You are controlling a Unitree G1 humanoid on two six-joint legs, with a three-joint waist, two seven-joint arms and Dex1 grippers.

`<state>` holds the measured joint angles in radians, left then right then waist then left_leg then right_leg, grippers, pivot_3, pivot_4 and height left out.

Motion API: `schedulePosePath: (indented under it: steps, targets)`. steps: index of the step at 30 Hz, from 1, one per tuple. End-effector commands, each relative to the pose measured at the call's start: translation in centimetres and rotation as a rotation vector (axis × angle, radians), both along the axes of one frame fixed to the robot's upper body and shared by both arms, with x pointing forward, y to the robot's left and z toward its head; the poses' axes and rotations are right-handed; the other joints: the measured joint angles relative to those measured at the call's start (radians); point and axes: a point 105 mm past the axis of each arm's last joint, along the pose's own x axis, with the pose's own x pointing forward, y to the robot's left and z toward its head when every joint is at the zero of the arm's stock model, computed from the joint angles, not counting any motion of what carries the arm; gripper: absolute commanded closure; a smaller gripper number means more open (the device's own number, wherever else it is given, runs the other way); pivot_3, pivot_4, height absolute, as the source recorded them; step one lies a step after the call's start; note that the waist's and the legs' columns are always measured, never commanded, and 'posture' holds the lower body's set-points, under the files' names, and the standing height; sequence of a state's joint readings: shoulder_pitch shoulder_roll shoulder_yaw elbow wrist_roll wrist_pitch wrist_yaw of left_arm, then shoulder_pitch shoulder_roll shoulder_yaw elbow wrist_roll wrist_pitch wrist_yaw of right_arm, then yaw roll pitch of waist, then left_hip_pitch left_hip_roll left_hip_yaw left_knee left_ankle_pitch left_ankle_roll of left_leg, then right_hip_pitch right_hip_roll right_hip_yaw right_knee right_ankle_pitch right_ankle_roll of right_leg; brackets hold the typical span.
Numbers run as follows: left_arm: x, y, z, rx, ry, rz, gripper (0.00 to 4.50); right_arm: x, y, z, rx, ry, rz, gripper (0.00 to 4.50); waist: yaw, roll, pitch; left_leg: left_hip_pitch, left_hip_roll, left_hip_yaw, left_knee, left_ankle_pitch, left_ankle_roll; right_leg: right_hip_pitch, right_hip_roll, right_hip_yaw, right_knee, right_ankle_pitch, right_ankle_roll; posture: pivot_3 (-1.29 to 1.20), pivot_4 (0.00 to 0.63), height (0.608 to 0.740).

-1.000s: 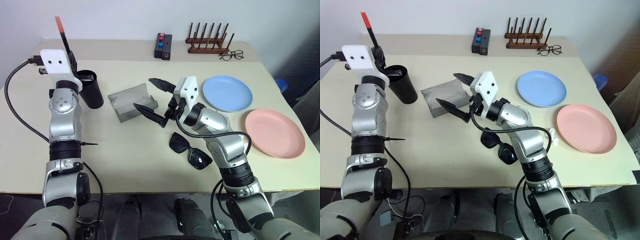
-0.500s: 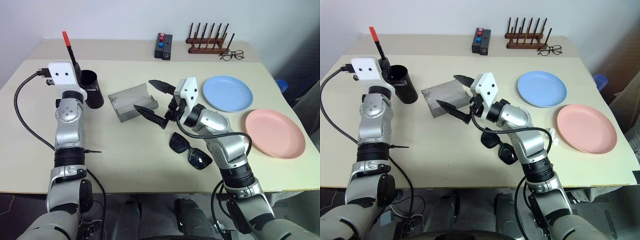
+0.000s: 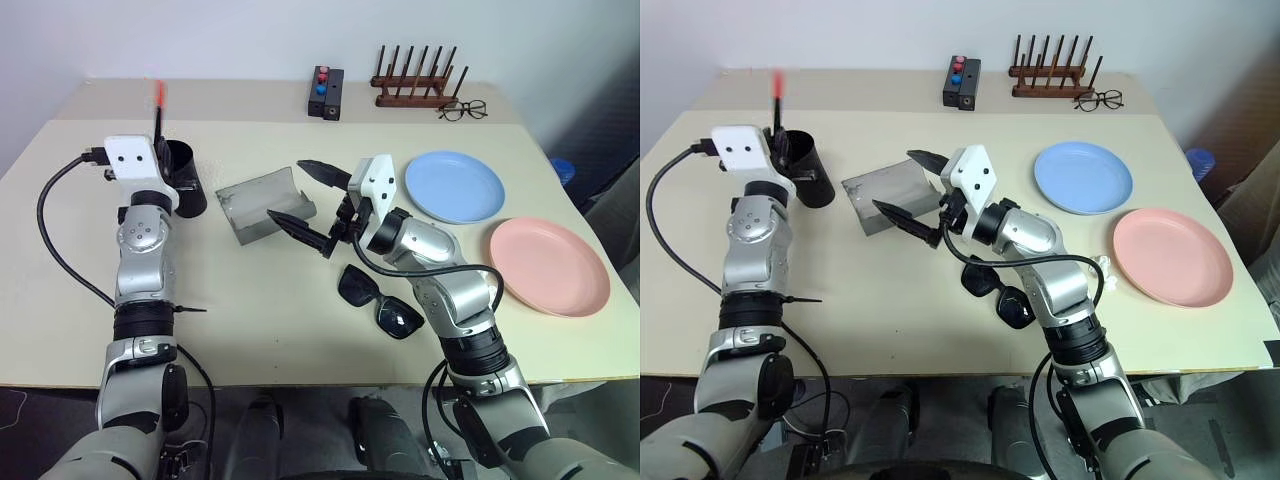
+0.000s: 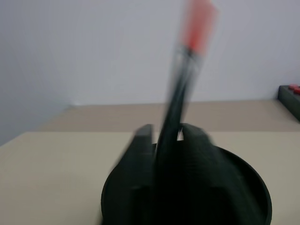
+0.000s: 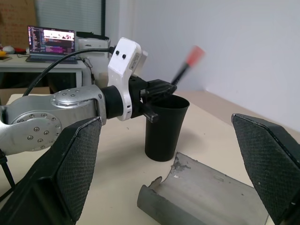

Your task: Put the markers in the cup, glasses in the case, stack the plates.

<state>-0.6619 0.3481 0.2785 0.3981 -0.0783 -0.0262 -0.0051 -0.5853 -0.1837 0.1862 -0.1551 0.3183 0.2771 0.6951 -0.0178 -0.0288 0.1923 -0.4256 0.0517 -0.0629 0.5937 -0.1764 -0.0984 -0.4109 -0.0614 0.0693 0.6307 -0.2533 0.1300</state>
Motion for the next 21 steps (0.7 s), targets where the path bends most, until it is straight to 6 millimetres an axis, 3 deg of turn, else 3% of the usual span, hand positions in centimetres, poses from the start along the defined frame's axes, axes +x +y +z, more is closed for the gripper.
schedulePosePath:
  steps: [1, 6, 10, 15, 18, 20, 21]
  targets:
    - [-0.4, 0.0, 1.1, 0.009, -0.041, 0.011, 2.02, -0.7, 0.0, 1.2, 0.021, -0.049, 0.015, 0.0, 0.0, 0.0, 0.0, 0.0, 0.0, 0.0, 0.0, 0.0, 0.0, 0.0, 0.0, 0.0, 0.0, 0.0, 0.0, 0.0, 0.15, 0.738]
    - [-0.6, 0.0, 1.2, -0.004, -0.055, 0.013, 2.02, -0.7, 0.1, 1.1, 0.019, -0.047, 0.019, 0.0, 0.0, 0.0, 0.0, 0.0, 0.0, 0.0, 0.0, 0.0, 0.0, 0.0, 0.0, 0.0, 0.0, 0.0, 0.0, 0.0, 0.15, 0.738]
    - [-0.8, -1.0, 3.6, -0.015, -0.129, -0.043, 2.02, -0.7, 0.1, 1.1, 0.018, -0.046, 0.019, 0.0, 0.0, 0.0, 0.0, 0.0, 0.0, 0.0, 0.0, 0.0, 0.0, 0.0, 0.0, 0.0, 0.0, 0.0, 0.0, 0.0, 0.15, 0.738]
    - [-0.5, -5.6, 6.3, 0.034, -0.109, -0.361, 2.02, -0.5, -0.6, 0.7, -0.015, -0.051, 0.006, 0.0, 0.004, 0.0, 0.0, 0.0, 0.0, 0.0, 0.0, 0.0, 0.0, 0.0, 0.0, 0.0, 0.0, 0.0, 0.0, 0.0, 0.15, 0.738]
    - [-1.3, -10.0, 3.9, 0.141, 0.132, -0.682, 1.15, -0.2, -1.9, 0.0, -0.088, -0.065, -0.013, 0.0, -0.001, 0.0, 0.0, 0.0, 0.0, 0.0, 0.0, 0.0, 0.0, 0.0, 0.0, 0.0, -0.001, 0.0, 0.0, 0.0, 0.15, 0.738]
    - [-2.0, -11.0, 1.3, 0.232, 0.321, -0.776, 0.15, -0.2, -2.5, -0.5, -0.13, -0.068, -0.011, 0.0, -0.004, 0.001, 0.001, 0.0, 0.0, 0.0, -0.001, 0.0, 0.0, 0.0, 0.0, 0.0, 0.0, 0.0, 0.0, 0.0, 0.15, 0.738]
    - [-2.4, -11.2, 0.2, 0.246, 0.403, -0.809, 0.07, -0.2, -2.8, -0.6, -0.144, -0.068, -0.01, 0.0, -0.007, 0.002, 0.001, 0.0, 0.0, 0.0, -0.001, 0.0, 0.0, 0.0, 0.0, 0.0, 0.0, 0.0, 0.0, 0.0, 0.15, 0.738]
